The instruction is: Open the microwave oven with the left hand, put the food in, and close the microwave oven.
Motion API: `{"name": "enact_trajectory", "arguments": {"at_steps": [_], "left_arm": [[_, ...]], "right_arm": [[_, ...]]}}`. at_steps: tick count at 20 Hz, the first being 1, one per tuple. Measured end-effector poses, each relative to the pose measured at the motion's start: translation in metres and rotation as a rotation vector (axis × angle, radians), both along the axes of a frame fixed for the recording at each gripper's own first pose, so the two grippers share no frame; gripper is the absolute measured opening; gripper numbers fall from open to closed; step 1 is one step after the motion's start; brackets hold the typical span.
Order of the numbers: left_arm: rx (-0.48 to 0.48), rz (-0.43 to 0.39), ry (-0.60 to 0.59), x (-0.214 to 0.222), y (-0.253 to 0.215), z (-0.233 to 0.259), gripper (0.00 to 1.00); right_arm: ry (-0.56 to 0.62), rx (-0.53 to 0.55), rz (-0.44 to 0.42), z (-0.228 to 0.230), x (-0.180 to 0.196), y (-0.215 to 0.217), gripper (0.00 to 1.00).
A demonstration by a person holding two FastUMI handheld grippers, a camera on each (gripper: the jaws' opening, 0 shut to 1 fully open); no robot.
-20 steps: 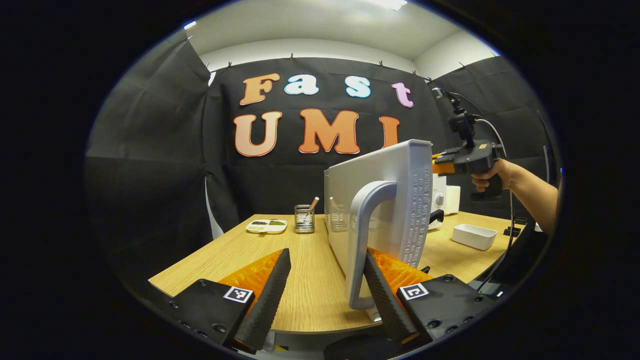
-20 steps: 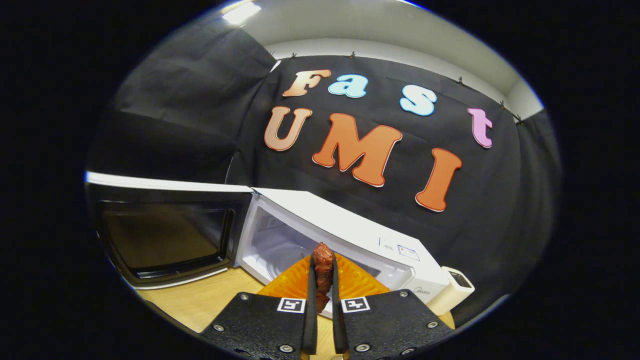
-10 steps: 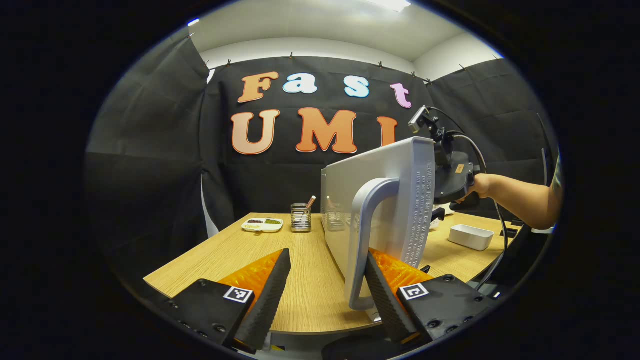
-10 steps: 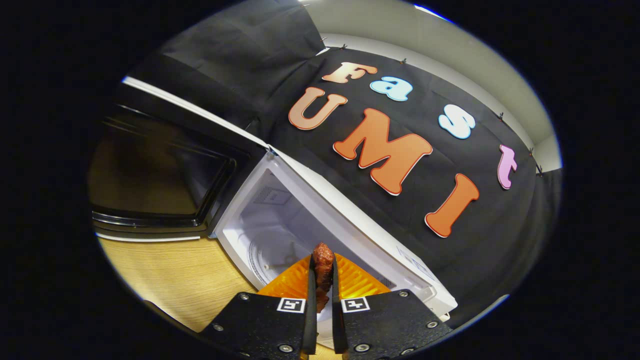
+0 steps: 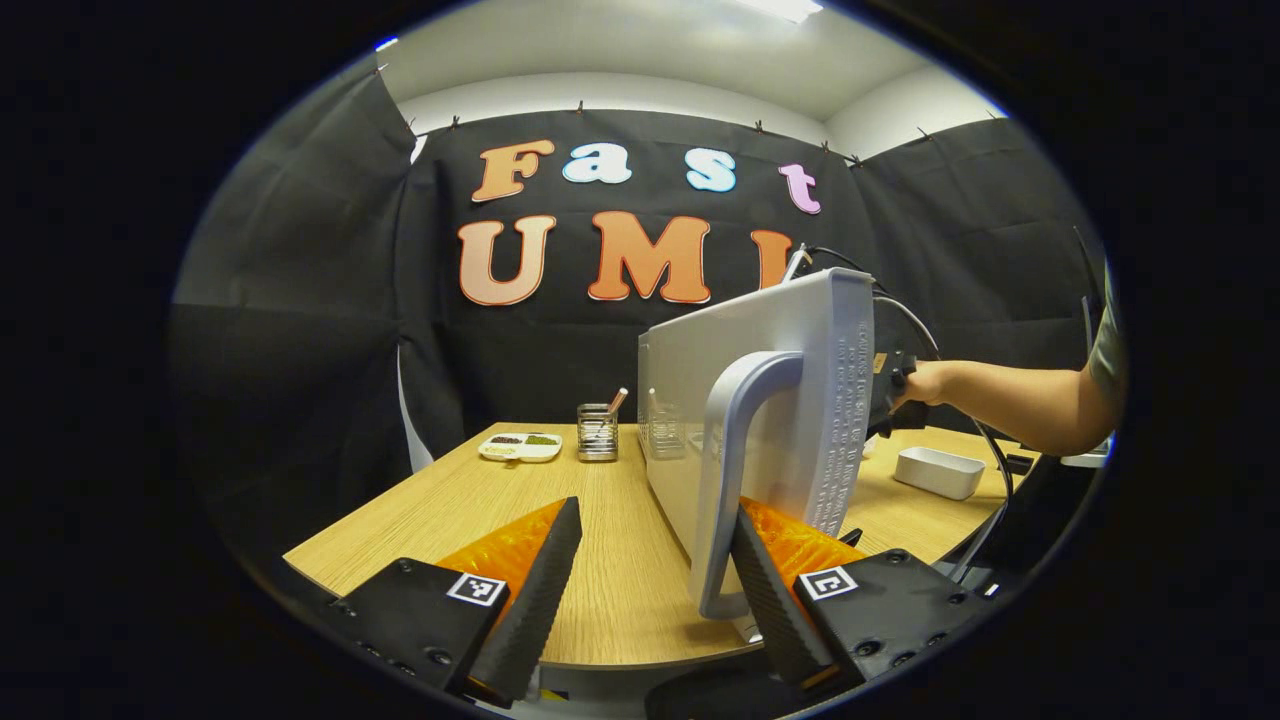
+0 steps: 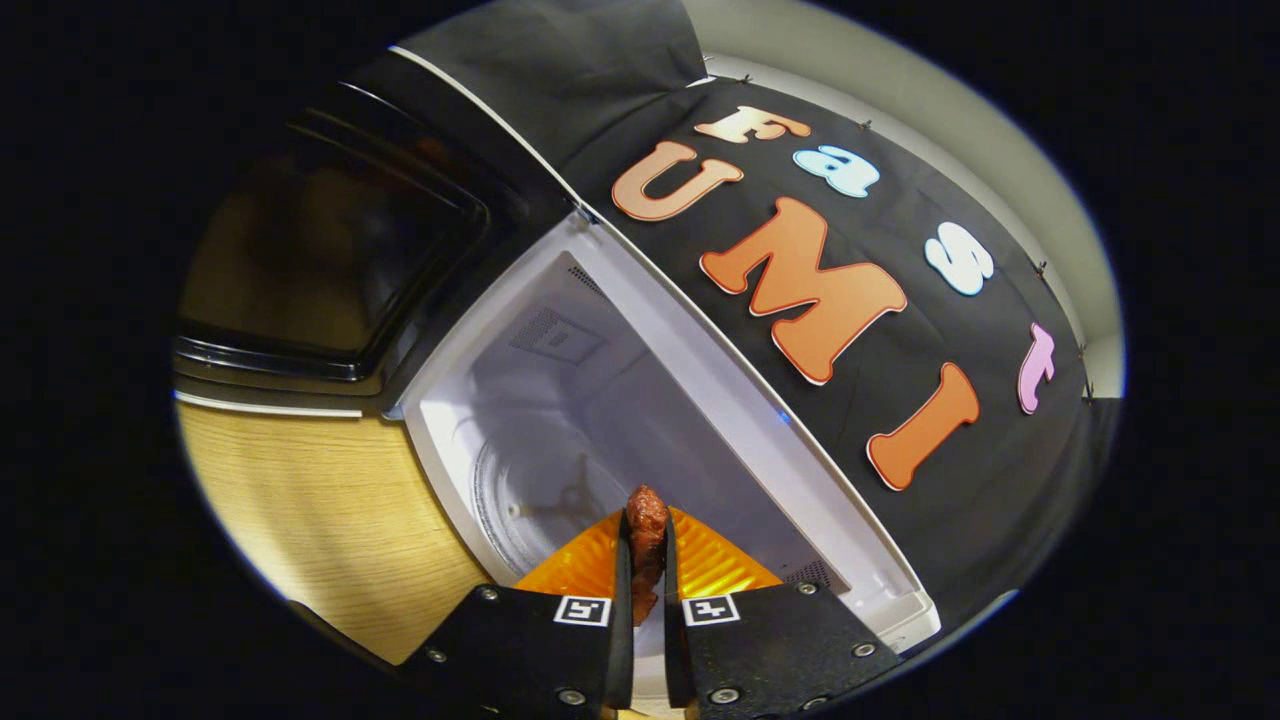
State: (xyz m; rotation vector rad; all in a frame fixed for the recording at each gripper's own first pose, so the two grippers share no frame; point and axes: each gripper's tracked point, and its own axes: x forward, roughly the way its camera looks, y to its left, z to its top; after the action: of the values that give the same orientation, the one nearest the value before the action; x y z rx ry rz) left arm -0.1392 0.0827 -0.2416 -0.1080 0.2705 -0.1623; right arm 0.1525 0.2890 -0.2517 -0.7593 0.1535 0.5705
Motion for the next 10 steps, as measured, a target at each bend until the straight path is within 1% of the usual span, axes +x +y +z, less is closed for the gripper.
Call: {"name": "enact_trajectory", "arguments": {"at_steps": [1,2,3,4,5,7,10], "left_arm": [[-0.003,-0.003,0.003,0.001,-0.002,-0.001,0.91],[-0.003,-0.004,0.005,0.001,-0.004,-0.002,0.83],[-0.003,-0.006,0.008,0.002,-0.004,-0.002,0.83],[-0.004,-0.007,0.008,0.002,-0.005,-0.002,0.86],[-0.002,-0.008,0.01,0.002,-0.006,-0.002,0.95],[-0.001,-0.01,0.011,0.004,-0.009,-0.003,0.95],[-0.002,-0.009,0.013,0.003,-0.009,-0.003,0.95]], "right_arm": [[-0.015,-0.011,-0.003,0.0,0.004,-0.001,0.12],[-0.026,-0.017,-0.004,0.0,0.006,0.0,0.12],[-0.029,-0.022,0.001,-0.002,0.009,0.002,0.12],[-0.03,-0.031,0.004,-0.005,0.011,0.005,0.12],[-0.036,-0.048,0.015,-0.008,0.013,0.007,0.12],[-0.066,-0.092,0.035,-0.012,0.016,0.01,0.12],[-0.065,-0.12,0.052,-0.024,0.018,0.013,0.12]]}}
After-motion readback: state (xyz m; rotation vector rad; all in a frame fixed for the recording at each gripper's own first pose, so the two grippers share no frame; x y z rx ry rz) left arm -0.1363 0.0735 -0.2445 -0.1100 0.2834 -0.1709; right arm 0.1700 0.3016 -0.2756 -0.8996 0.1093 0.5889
